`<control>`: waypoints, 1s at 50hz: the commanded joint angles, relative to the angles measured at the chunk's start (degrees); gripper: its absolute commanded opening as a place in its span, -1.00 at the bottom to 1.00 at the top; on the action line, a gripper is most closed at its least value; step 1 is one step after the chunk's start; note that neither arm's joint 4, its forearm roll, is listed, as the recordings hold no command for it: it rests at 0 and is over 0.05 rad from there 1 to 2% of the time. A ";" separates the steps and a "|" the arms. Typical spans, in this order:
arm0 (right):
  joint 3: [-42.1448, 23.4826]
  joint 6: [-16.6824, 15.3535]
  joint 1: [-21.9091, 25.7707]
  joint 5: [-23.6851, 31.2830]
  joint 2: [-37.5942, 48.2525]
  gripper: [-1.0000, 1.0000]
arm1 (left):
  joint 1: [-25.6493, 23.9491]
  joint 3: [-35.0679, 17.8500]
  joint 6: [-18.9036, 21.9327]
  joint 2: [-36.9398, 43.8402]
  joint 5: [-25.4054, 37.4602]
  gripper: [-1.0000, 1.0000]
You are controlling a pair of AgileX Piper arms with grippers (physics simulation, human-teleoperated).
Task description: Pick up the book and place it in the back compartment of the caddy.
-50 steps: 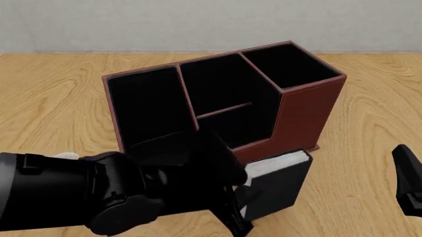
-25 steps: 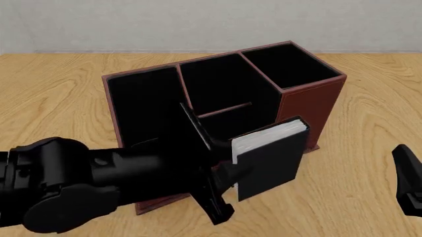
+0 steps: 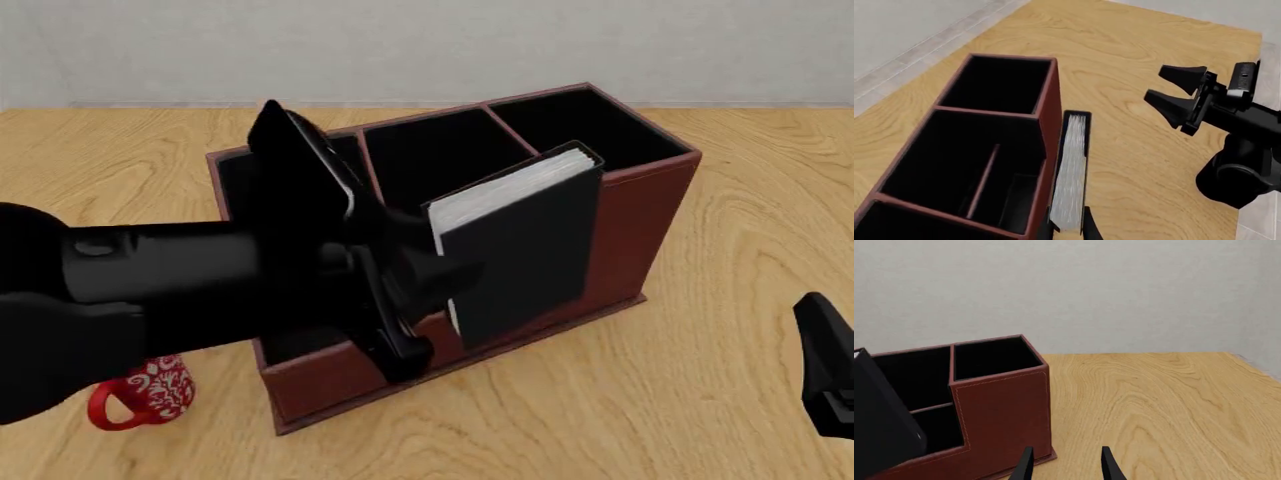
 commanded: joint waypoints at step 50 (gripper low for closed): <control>0.00 0.01 0.00 -0.01 0.00 1.00 | 5.97 -5.96 1.83 6.60 2.78 -1.00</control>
